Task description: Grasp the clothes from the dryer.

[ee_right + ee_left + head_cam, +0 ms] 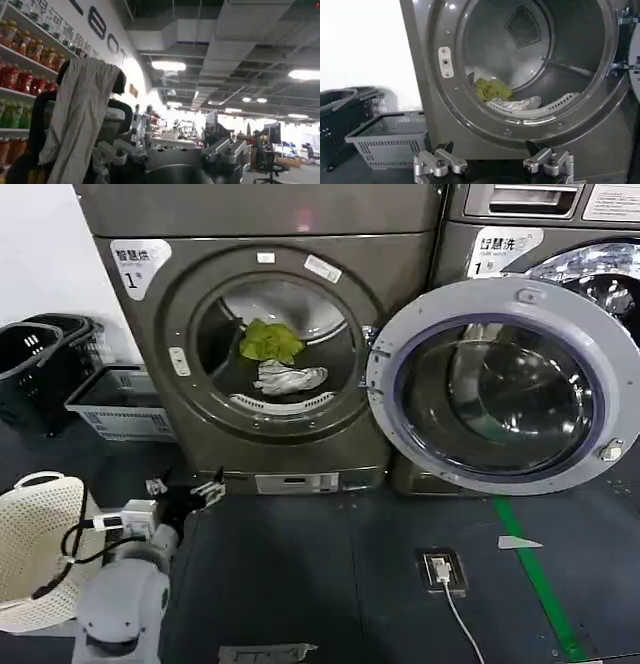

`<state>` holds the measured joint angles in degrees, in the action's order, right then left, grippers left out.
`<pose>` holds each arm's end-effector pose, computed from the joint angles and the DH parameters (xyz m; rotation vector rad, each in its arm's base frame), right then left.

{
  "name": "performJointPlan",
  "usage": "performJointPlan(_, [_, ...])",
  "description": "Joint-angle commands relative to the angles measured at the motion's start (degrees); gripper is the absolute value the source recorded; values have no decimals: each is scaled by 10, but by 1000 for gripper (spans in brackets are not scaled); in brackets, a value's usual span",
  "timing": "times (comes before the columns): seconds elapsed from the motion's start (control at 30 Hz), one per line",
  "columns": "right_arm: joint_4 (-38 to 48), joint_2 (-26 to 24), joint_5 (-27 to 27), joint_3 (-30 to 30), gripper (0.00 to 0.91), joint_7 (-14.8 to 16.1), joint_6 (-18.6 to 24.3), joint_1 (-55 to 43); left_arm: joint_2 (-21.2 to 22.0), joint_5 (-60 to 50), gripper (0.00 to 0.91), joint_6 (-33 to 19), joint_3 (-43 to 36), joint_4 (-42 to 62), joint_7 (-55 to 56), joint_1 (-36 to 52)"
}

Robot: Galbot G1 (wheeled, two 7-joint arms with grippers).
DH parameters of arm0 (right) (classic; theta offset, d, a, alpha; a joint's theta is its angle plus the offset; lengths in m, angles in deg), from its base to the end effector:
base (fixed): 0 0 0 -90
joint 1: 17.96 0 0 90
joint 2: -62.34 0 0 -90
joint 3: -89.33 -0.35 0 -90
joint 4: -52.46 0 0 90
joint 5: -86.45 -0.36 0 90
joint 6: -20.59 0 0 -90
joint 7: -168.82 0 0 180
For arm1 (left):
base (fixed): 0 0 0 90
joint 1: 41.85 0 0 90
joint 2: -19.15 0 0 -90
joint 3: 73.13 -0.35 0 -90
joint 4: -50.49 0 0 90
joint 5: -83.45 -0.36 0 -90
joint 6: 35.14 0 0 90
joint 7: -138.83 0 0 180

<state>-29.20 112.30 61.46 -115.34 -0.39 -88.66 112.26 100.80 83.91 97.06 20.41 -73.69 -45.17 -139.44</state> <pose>-0.1779 -0.5066 0.0199 1.9381 2.2185 -0.4502 0.2757 0.0397 -0.1815 -0.0165 -2.8634 -0.1873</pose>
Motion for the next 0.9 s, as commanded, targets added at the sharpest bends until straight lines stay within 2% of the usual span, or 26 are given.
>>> performJointPlan(0.03, [1, 0, 0, -1, 907, 0, 0, 0, 0, 2, 907, 28, 0, 1, -2, 0])
performJointPlan(0.63, [5, 5, -8, -2, 907, -6, 10, 0, 1, 0, 907, 28, -6, 2, -1, -1])
performJointPlan(0.9, [7, 4, -31, -8, 907, -34, 14, -1, 2, 0, 907, 28, -9, 1, -4, -2])
